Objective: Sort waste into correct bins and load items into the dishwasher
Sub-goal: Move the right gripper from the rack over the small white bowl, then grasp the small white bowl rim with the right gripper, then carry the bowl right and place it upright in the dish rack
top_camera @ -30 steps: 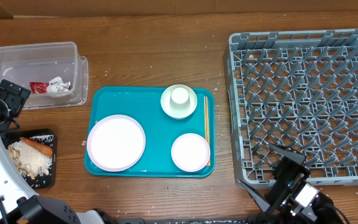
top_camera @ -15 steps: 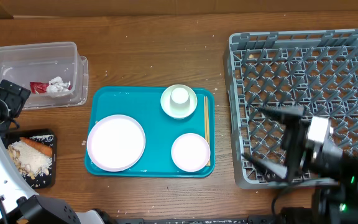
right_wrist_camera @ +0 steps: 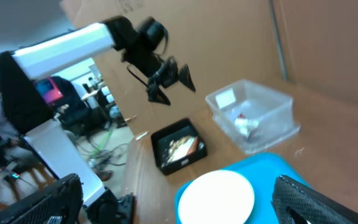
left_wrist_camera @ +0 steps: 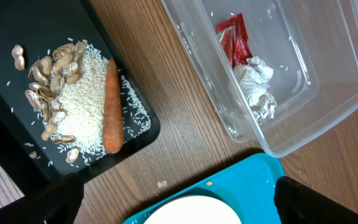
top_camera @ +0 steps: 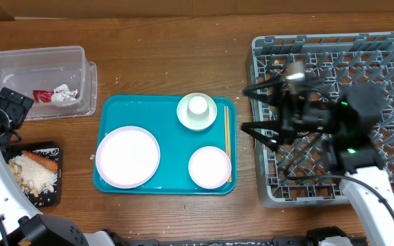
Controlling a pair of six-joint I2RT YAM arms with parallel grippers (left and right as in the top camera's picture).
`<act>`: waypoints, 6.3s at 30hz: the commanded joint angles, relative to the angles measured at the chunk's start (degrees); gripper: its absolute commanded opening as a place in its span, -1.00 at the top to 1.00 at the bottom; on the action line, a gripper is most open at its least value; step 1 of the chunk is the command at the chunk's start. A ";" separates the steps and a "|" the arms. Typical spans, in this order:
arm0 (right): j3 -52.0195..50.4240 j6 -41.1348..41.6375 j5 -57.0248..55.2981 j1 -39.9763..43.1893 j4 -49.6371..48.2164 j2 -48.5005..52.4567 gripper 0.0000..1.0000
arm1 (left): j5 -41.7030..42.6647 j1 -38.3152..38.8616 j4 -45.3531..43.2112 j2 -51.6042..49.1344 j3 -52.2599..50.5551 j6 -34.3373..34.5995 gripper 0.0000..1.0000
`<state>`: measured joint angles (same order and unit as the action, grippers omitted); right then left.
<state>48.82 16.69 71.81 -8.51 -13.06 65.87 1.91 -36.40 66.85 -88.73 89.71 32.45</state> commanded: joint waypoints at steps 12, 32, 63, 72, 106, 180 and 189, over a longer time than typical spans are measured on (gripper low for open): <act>2.78 -24.44 -27.04 -16.90 19.80 1.73 -1.00 | -0.44 0.07 0.02 -0.13 0.31 -0.52 -0.99; 16.04 -2.67 -68.43 -38.75 33.83 8.66 -1.00 | -0.44 0.07 0.00 -0.13 0.31 -0.52 -1.00; 29.99 14.05 -66.18 -39.39 62.53 34.12 -0.99 | -0.44 0.07 0.00 -0.13 0.31 -0.52 -1.00; 29.99 18.62 -66.23 -40.28 63.60 41.66 -0.74 | -0.44 0.07 0.00 -0.13 0.31 -0.52 -0.99; 34.80 28.46 -67.76 -43.63 68.37 48.04 0.22 | -0.44 0.07 0.00 -0.13 0.31 -0.52 -0.99; 47.89 -17.18 -18.43 18.53 69.75 36.76 0.93 | -0.44 0.07 0.02 -0.13 0.31 -0.52 -1.00; 47.89 -15.67 -3.67 23.50 58.01 46.05 0.92 | -0.44 0.07 0.00 -0.13 0.31 -0.52 -1.00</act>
<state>95.68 0.67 59.90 13.76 46.87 109.97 1.89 -36.40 66.85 -88.73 89.71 32.45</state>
